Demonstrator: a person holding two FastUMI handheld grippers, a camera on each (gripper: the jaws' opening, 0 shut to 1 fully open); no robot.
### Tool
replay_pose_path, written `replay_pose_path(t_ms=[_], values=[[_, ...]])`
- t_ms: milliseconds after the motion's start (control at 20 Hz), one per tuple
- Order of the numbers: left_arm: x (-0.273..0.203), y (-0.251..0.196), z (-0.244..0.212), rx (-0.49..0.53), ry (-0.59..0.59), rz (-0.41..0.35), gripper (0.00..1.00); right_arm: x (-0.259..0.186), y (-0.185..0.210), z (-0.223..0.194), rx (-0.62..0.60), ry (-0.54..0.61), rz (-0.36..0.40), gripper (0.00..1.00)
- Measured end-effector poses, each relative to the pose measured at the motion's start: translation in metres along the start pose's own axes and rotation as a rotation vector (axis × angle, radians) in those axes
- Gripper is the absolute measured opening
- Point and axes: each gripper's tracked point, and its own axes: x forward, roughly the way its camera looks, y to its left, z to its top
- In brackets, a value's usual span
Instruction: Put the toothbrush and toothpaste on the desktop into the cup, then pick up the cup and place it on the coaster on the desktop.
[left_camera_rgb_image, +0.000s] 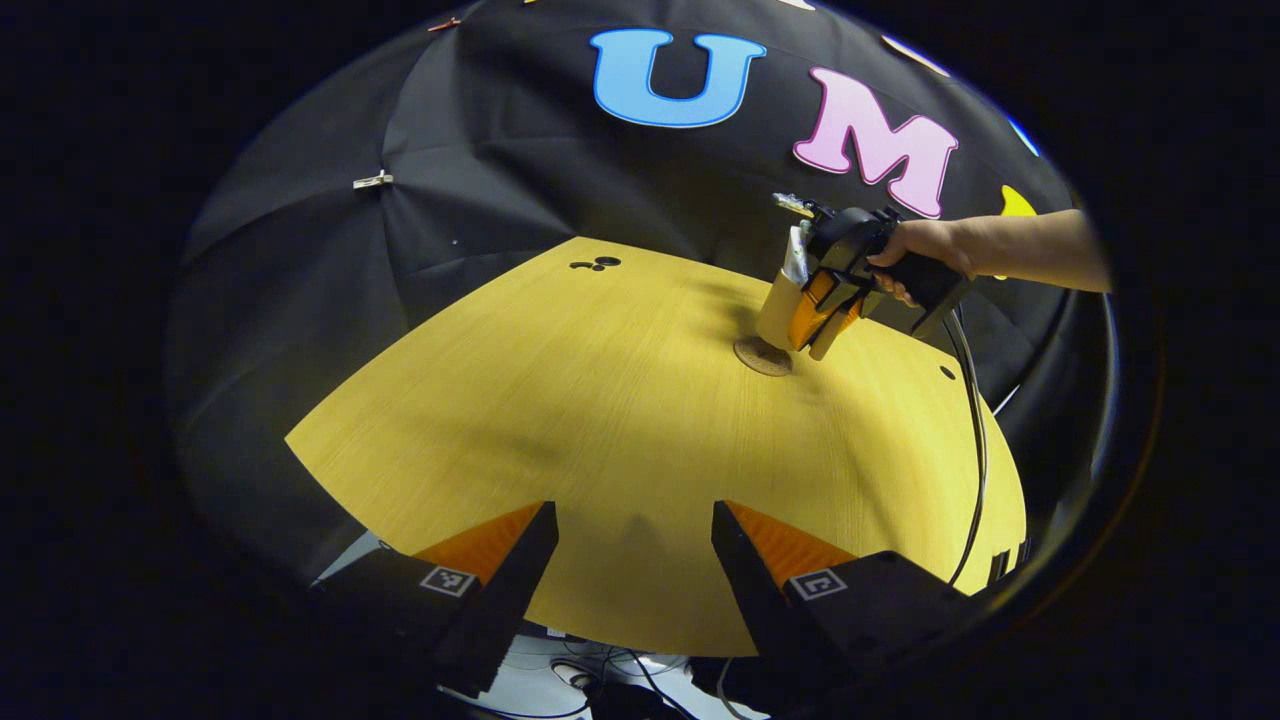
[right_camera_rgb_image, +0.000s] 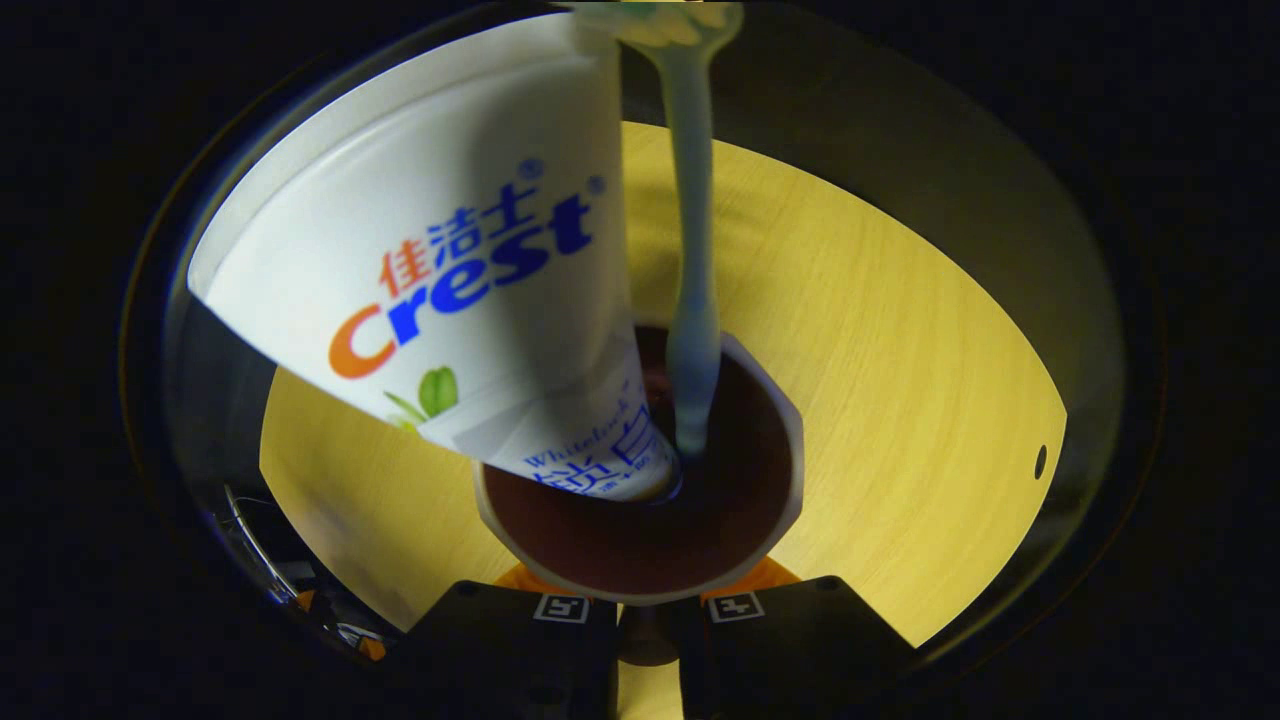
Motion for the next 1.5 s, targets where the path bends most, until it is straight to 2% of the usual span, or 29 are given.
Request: replay_pose_path(t_ms=[250, 650, 1100, 1150, 1350, 1400, 1500], values=[[-0.004, 0.005, -0.002, -0.045, 0.003, 0.028, 0.98, 0.009, 0.014, -0.002, -0.032, 0.024, 0.009, 0.28], [-0.008, 0.000, -0.012, -0.018, 0.023, 0.019, 0.98, 0.025, 0.018, -0.006, -0.065, 0.067, -0.026, 0.28], [-0.008, -0.005, -0.011, 0.000, 0.022, 0.012, 0.98, 0.019, 0.015, -0.011, -0.018, 0.087, -0.003, 0.31], [-0.007, -0.005, -0.011, 0.000, 0.022, 0.012, 0.98, 0.015, 0.015, -0.011, -0.010, 0.088, 0.004, 0.27], [-0.009, -0.009, -0.008, -0.001, 0.016, -0.001, 0.98, 0.002, 0.009, -0.011, 0.014, 0.061, 0.008, 0.70], [-0.009, -0.011, -0.007, 0.001, 0.012, -0.007, 0.98, -0.006, 0.006, -0.011, 0.024, 0.045, 0.010, 0.74], [-0.011, -0.013, -0.004, 0.012, 0.007, -0.019, 0.98, -0.027, 0.001, -0.009, 0.067, 0.000, 0.023, 0.92]])
